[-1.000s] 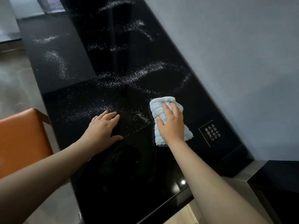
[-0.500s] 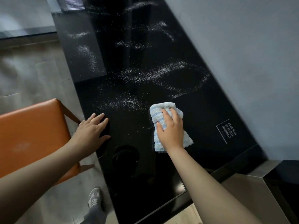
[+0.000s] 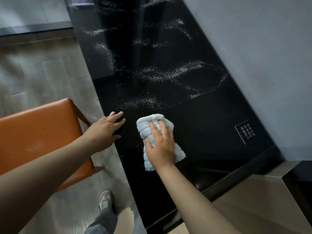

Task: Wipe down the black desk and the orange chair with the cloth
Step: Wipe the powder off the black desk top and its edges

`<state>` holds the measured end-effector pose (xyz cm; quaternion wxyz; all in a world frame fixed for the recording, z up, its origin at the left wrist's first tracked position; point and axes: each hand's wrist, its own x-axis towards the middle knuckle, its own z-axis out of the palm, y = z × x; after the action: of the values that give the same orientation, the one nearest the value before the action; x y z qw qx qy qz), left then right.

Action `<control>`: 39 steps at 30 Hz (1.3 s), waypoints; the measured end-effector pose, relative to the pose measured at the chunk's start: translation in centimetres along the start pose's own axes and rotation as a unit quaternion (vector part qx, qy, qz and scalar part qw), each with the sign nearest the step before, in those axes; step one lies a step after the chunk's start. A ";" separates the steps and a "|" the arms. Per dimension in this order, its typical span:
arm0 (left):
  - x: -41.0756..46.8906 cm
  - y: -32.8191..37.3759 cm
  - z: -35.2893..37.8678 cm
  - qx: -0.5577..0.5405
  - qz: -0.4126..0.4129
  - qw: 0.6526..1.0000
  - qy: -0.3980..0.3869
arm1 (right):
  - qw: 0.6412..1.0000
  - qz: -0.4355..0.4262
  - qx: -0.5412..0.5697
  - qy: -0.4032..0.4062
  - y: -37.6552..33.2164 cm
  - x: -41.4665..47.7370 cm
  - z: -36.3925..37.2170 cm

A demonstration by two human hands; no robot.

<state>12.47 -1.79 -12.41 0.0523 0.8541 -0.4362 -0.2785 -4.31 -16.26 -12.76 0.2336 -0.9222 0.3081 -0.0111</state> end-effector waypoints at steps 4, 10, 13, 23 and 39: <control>-0.4 -0.8 -0.9 -0.010 0.031 0.999 -0.010 | 1.000 -0.005 -0.002 -0.008 -1.6 -1.3 0.8; -0.6 -1.0 -1.7 0.026 0.050 0.998 -0.032 | 1.000 -0.010 -0.002 -0.004 -3.6 -3.0 1.7; -0.5 -1.7 -2.4 0.046 0.068 0.995 -0.057 | 1.000 -0.003 0.016 -0.014 -4.5 -3.9 2.1; -1.2 -0.3 -3.3 0.059 0.036 0.993 -0.091 | 0.973 0.055 0.216 0.053 -4.2 -6.5 -2.1; -2.4 3.8 0.0 0.026 0.002 0.997 -0.067 | 0.958 0.199 0.159 0.132 13.7 -5.6 -9.9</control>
<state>8.63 -2.30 -10.09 0.0014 0.8339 -0.4471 -0.3237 -18.25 -26.84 -9.29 0.3317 -0.7834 0.5081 -0.1349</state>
